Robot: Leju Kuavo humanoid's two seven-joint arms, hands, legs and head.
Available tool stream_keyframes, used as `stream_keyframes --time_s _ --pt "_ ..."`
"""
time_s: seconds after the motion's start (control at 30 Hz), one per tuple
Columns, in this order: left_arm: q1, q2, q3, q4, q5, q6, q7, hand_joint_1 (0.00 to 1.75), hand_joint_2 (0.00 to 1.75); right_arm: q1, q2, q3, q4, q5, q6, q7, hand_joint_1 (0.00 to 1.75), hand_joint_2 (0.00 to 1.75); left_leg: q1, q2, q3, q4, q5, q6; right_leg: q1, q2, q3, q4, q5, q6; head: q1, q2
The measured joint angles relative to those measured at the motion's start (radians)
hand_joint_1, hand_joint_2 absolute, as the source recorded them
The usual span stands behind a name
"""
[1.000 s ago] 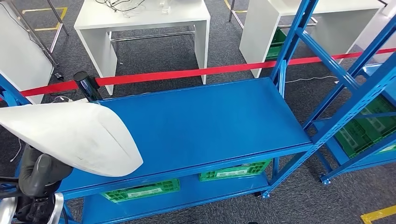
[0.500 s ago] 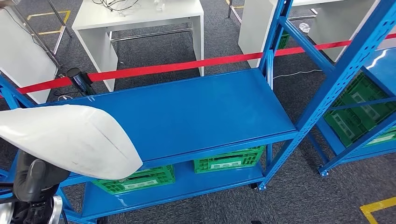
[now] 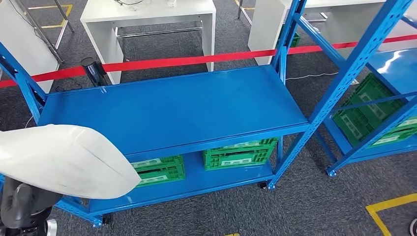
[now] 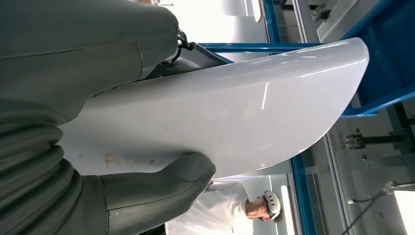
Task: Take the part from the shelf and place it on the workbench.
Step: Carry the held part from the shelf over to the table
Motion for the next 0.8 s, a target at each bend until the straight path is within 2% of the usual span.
stream_keyframes --time_s 0.03,0.1,0.13,0.17,0.23,0.27,0.3,0.33,0.4,0.43,0.47,0.5,0.53,0.57,0.6,0.63,0.67,0.7,0.8 --pt "0.012 0.006 0.006 -0.005 -0.002 0.001 -0.005 1.75 1.75 0.0 -0.002 0.001 0.0 0.007 0.0 0.0 0.0 0.0 0.0 0.001 -0.015 0.006 0.008 -0.003 0.0 0.0 0.047 -0.051 0.025 -0.002 0.0 0.0" --pt "0.04 0.018 0.017 -0.018 -0.009 0.003 -0.015 1.75 1.75 0.0 -0.005 0.005 0.0 0.019 0.0 0.001 0.0 0.0 -0.002 0.001 -0.037 0.018 0.021 -0.013 0.003 0.001 0.15 -0.191 0.034 -0.01 0.0 0.0" --pt "0.055 0.022 0.021 -0.025 -0.014 0.003 -0.02 1.75 1.75 0.0 -0.007 0.007 0.0 0.023 0.0 0.001 0.0 0.0 -0.002 0.002 -0.043 0.021 0.027 -0.019 0.006 0.001 0.18 -0.24 0.026 -0.014 0.001 0.0" --pt "0.068 0.025 0.024 -0.032 -0.019 0.003 -0.024 1.75 1.75 0.0 -0.008 0.009 0.0 0.025 0.0 0.001 0.0 0.0 -0.003 0.002 -0.045 0.022 0.034 -0.026 0.008 0.002 0.193 -0.265 0.018 -0.018 0.001 0.0" --pt "0.089 0.03 0.026 -0.04 -0.026 0.004 -0.027 1.75 1.75 0.002 -0.009 0.012 0.001 0.028 0.0 0.003 0.0 0.0 0.0 0.001 -0.047 0.018 0.048 -0.04 0.009 0.0 0.182 -0.273 0.031 -0.03 0.002 0.0" --pt "0.096 0.032 0.025 -0.042 -0.027 0.006 -0.026 1.75 1.75 0.002 -0.009 0.012 0.001 0.028 0.0 0.004 0.0 0.0 0.001 0.0 -0.053 0.023 0.04 -0.046 0.008 -0.003 0.173 -0.274 0.042 -0.038 0.002 0.0" --pt "0.101 0.035 0.024 -0.043 -0.026 0.008 -0.024 1.75 1.75 0.002 -0.01 0.013 0.001 0.027 0.0 0.004 0.0 0.0 0.003 -0.002 -0.063 0.044 0.01 -0.051 0.006 -0.006 0.161 -0.277 0.054 -0.046 0.001 0.0" --pt "0.102 0.038 0.023 -0.041 -0.024 0.009 -0.022 1.75 1.75 0.002 -0.011 0.014 0.001 0.024 0.0 0.004 0.0 0.0 0.005 -0.003 -0.076 0.084 -0.036 -0.056 0.005 -0.008 0.147 -0.278 0.067 -0.052 0.0 0.0" --pt "0.094 0.041 0.019 -0.032 -0.017 0.011 -0.016 1.75 1.75 0.002 -0.014 0.014 0.001 0.018 -0.001 0.006 0.0 0.0 0.006 -0.004 -0.101 0.201 -0.133 -0.064 0.006 -0.011 0.117 -0.278 0.091 -0.057 -0.001 0.0" --pt "0.086 0.041 0.017 -0.026 -0.013 0.013 -0.012 1.75 1.75 0.002 -0.014 0.014 0.001 0.016 -0.001 0.008 0.0 0.0 0.007 -0.004 -0.104 0.252 -0.153 -0.067 0.007 -0.013 0.1 -0.277 0.104 -0.056 -0.001 0.0" --pt "0.076 0.041 0.014 -0.019 -0.009 0.016 -0.007 1.75 1.75 0.002 -0.015 0.014 0.001 0.016 -0.001 0.012 0.0 0.0 0.007 -0.004 -0.095 0.281 -0.148 -0.068 0.008 -0.014 0.083 -0.275 0.117 -0.055 -0.001 0.0" --pt "0.064 0.041 0.01 -0.012 -0.006 0.02 -0.003 1.75 1.75 0.001 -0.015 0.014 0.001 0.016 -0.001 0.016 0.0 0.0 0.007 -0.004 -0.072 0.281 -0.125 -0.068 0.008 -0.015 0.066 -0.273 0.129 -0.053 -0.001 0.0" --pt "0.053 0.04 0.006 -0.007 -0.003 0.024 0.002 1.75 1.75 0.001 -0.015 0.014 0.001 0.016 -0.001 0.02 0.0 0.0 0.008 -0.004 -0.033 0.248 -0.097 -0.067 0.007 -0.016 0.049 -0.27 0.142 -0.05 -0.001 0.0" --pt "0.043 0.04 0.003 -0.003 -0.001 0.027 0.006 1.75 1.75 0.0 -0.015 0.014 0.001 0.016 -0.001 0.022 0.0 0.0 0.008 -0.004 0.021 0.185 -0.086 -0.064 0.008 -0.016 0.036 -0.266 0.153 -0.046 -0.001 0.0" --pt "0.035 0.039 0.0 -0.002 0.0 0.029 0.01 1.75 1.75 -0.001 -0.015 0.014 0.001 0.017 -0.001 0.022 0.0 0.0 0.006 -0.004 0.076 0.114 -0.09 -0.06 0.008 -0.015 0.025 -0.262 0.162 -0.042 -0.001 0.0" --pt "0.03 0.039 -0.001 -0.002 0.001 0.029 0.013 1.75 1.75 -0.002 -0.014 0.014 0.001 0.017 -0.001 0.022 0.0 0.0 0.004 -0.005 0.12 0.056 -0.102 -0.057 0.009 -0.014 0.017 -0.259 0.168 -0.038 -0.002 0.0" --pt "0.028 0.038 -0.002 -0.002 0.002 0.029 0.014 1.75 1.75 -0.003 -0.014 0.014 0.001 0.017 -0.001 0.021 0.0 0.0 0.003 -0.005 0.148 0.017 -0.117 -0.055 0.01 -0.013 0.013 -0.257 0.172 -0.035 -0.002 0.0" --pt "0.027 0.038 -0.003 -0.002 0.002 0.029 0.015 1.75 1.75 -0.003 -0.014 0.014 0.001 0.017 -0.001 0.021 0.0 0.0 0.001 -0.005 0.158 0.004 -0.122 -0.054 0.011 -0.012 0.012 -0.257 0.173 -0.034 -0.002 0.0" --pt "0.027 0.038 -0.003 -0.003 0.002 0.029 0.015 1.75 1.75 -0.003 -0.014 0.014 0.001 0.017 -0.001 0.021 0.0 0.0 0.001 -0.005 0.161 -0.004 -0.125 -0.053 0.011 -0.012 0.012 -0.256 0.174 -0.034 -0.001 0.0"
